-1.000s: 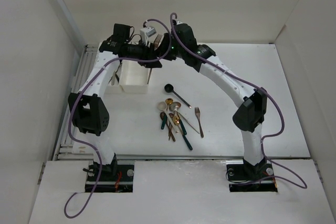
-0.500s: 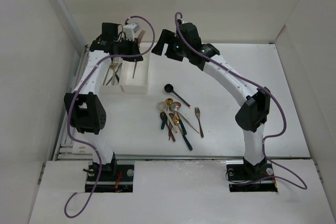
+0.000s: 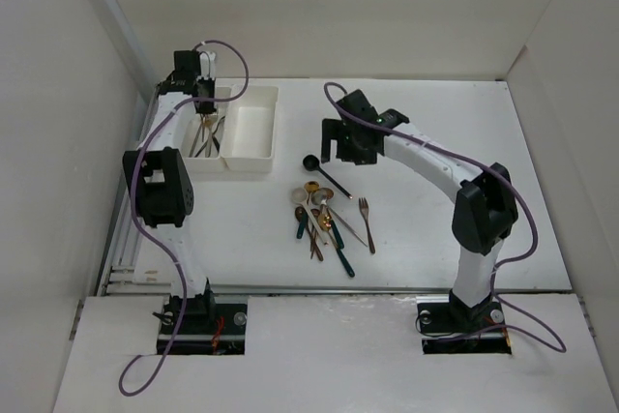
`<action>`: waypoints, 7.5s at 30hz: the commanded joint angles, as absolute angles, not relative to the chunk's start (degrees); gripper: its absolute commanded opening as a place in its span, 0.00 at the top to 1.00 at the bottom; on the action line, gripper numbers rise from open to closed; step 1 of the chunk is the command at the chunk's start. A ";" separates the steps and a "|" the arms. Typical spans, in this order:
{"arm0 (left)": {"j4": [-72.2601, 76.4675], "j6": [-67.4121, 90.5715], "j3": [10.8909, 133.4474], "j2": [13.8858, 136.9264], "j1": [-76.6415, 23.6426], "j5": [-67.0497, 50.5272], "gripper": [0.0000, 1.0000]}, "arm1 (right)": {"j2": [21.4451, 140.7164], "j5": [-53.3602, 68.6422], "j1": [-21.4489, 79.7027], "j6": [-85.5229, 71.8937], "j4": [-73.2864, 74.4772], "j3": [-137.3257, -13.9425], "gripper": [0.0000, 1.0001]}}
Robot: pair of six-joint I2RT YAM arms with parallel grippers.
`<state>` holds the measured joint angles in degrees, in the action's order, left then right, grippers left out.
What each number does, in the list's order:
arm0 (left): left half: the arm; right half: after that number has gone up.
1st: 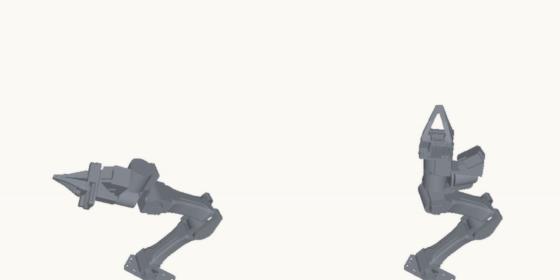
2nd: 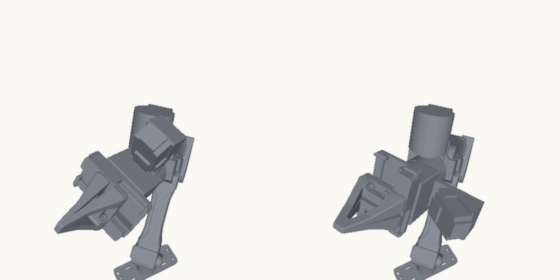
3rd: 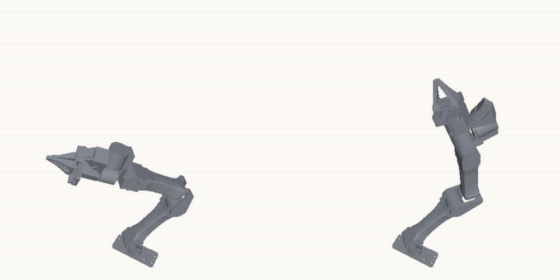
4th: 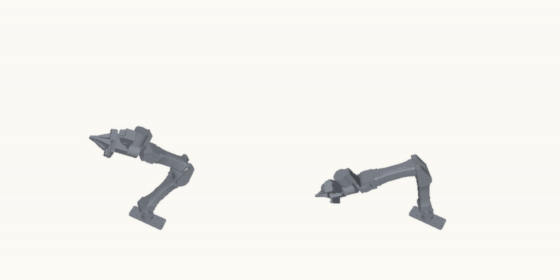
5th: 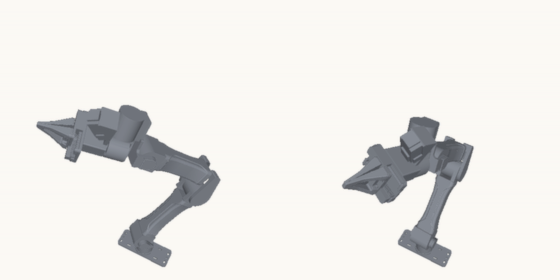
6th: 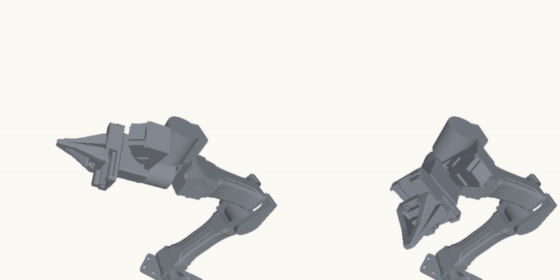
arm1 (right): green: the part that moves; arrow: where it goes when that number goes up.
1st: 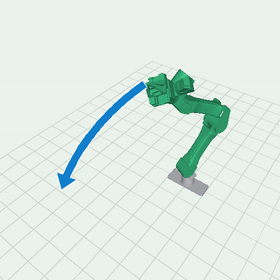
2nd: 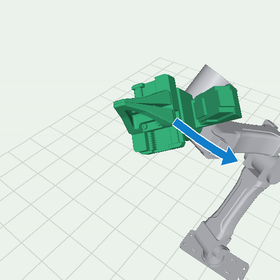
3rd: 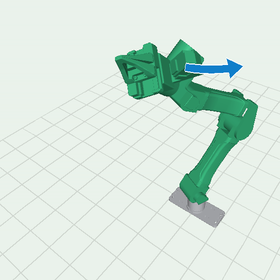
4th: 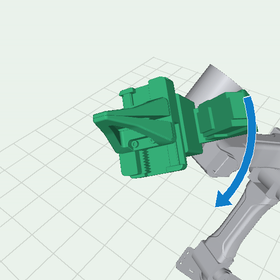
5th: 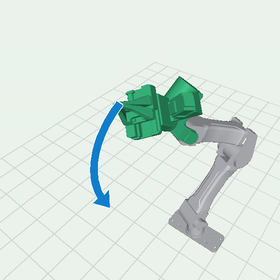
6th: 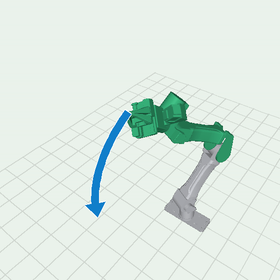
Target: Sort the eating utensils into containers
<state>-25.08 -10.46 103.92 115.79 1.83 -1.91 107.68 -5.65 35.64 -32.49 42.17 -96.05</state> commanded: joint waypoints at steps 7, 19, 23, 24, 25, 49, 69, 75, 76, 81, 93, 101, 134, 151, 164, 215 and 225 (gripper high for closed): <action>-24.52 -9.84 104.24 118.48 2.29 5.54 0.62 | 102.05 -7.73 33.31 -33.66 44.82 -78.94 0.40; -27.33 -8.17 105.91 111.80 2.29 1.06 0.47 | 97.38 -3.52 35.59 -35.60 43.25 -66.63 0.33; -28.56 -7.65 105.91 110.66 2.29 -0.35 0.47 | 100.89 -3.52 36.21 -36.12 41.84 -65.93 0.41; -28.56 -7.65 106.43 110.65 2.29 -0.35 0.47 | 102.38 -3.52 36.21 -36.12 41.84 -65.40 0.43; -29.09 -7.65 106.44 110.65 2.29 -0.87 0.47 | 103.00 -3.52 36.21 -36.65 41.84 -65.39 0.48; -36.28 -14.32 111.27 105.12 -0.17 -29.41 0.23 | 99.67 -13.62 31.82 -33.05 46.41 -91.38 1.00; -34.72 -12.40 107.67 106.69 -11.24 -65.30 0.10 | 116.72 -1.41 35.68 -41.04 33.76 -127.27 1.00; -32.61 -11.60 105.73 107.93 -13.18 -56.51 0.15 | 115.66 -0.18 36.30 -42.80 32.43 -126.12 1.00; -32.61 -11.60 105.04 107.93 -13.18 -55.73 0.16 | 115.66 -0.18 36.82 -42.80 31.82 -125.60 1.00; -31.38 -10.99 104.50 108.46 -13.18 -52.48 0.36 | 115.66 2.37 36.83 -44.11 30.59 -124.28 1.00; -31.38 -7.12 105.73 107.93 -8.97 -38.61 1.00 | 115.66 7.21 36.75 -43.51 27.95 -122.61 0.78; -33.22 -10.97 107.85 109.07 -1.68 -3.71 1.00 | 112.41 2.55 36.74 -28.68 36.46 -117.52 0.17; -28.65 -10.28 105.73 107.94 2.46 -10.41 0.41 | 130.96 2.11 36.21 -17.75 41.40 -108.89 0.72; -38.23 -18.54 102.74 104.76 -8.95 -52.82 0.26 | 117.51 -2.03 32.69 -40.07 30.15 -115.84 1.00; -34.46 -15.04 100.20 105.82 -13.45 -51.33 0.29 | 118.65 4.75 35.95 -49.83 27.77 -120.93 1.00; -31.55 -5.27 104.24 106.00 -1.41 -11.08 0.45 | 108.98 -9.75 47.29 -20.04 36.74 -73.29 0.52; -32.08 -5.89 100.64 99.59 2.19 -11.60 0.44 | 112.69 -14.14 47.29 -20.04 36.99 -76.46 1.00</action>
